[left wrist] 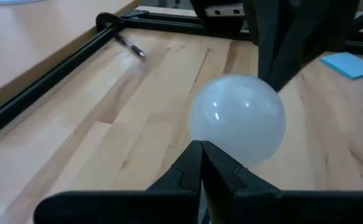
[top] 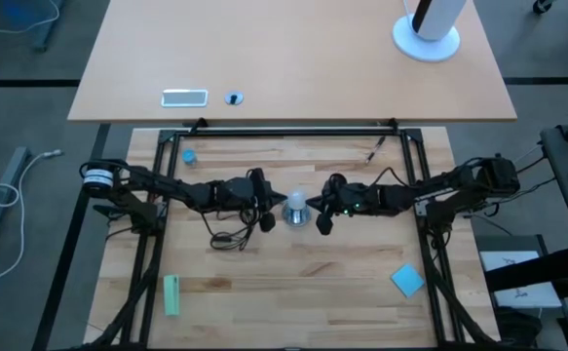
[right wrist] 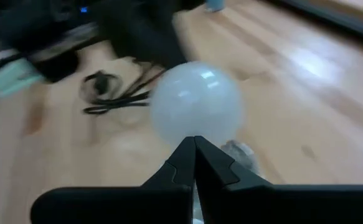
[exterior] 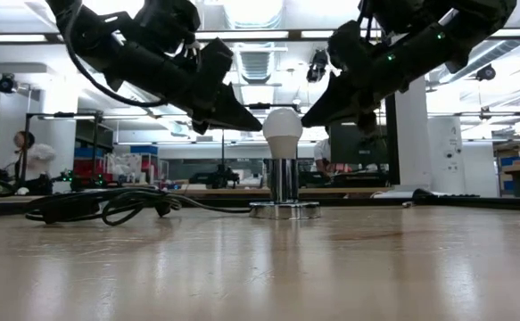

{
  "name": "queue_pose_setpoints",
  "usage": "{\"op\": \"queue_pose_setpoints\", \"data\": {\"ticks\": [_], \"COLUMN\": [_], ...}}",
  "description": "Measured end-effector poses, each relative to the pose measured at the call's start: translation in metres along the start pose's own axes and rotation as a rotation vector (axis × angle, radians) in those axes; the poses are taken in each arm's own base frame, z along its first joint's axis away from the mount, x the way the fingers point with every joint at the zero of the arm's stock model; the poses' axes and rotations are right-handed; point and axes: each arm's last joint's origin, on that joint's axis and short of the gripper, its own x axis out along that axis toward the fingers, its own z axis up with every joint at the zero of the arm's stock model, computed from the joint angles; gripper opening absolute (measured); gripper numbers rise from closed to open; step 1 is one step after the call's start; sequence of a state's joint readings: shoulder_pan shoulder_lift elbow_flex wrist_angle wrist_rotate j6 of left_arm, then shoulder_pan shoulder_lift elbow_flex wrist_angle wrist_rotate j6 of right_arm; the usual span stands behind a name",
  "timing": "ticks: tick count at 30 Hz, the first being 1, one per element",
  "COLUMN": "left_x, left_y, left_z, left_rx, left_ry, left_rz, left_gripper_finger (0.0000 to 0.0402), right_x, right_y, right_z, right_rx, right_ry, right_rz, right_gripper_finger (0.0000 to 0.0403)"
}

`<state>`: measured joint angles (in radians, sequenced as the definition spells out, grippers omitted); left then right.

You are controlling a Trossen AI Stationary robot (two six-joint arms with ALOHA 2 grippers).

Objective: Screw lightbulb
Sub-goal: Insert the white lightbulb into the metal lamp

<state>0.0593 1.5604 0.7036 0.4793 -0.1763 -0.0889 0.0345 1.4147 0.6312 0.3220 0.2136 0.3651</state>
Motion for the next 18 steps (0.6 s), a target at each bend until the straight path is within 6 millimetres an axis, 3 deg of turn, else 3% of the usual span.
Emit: {"op": "queue_pose_setpoints", "data": {"ticks": [15,18], "left_x": [-0.0076,-0.0082], "left_y": [-0.0012,-0.0036], "left_z": [-0.0013,-0.0013], "left_rx": [-0.018,-0.001], "left_ry": [0.071,0.081], "left_rz": [-0.011,-0.093], "left_gripper_finger": [0.0,0.0], "right_x": [-0.0007,-0.0006], "right_y": [-0.0015,-0.0041], "right_z": [-0.0069,-0.0066], "right_rx": [0.007,-0.004], "right_ry": [0.055,0.046], "right_rz": [-0.063,-0.103], "right_gripper_finger": [0.0,0.0]}}
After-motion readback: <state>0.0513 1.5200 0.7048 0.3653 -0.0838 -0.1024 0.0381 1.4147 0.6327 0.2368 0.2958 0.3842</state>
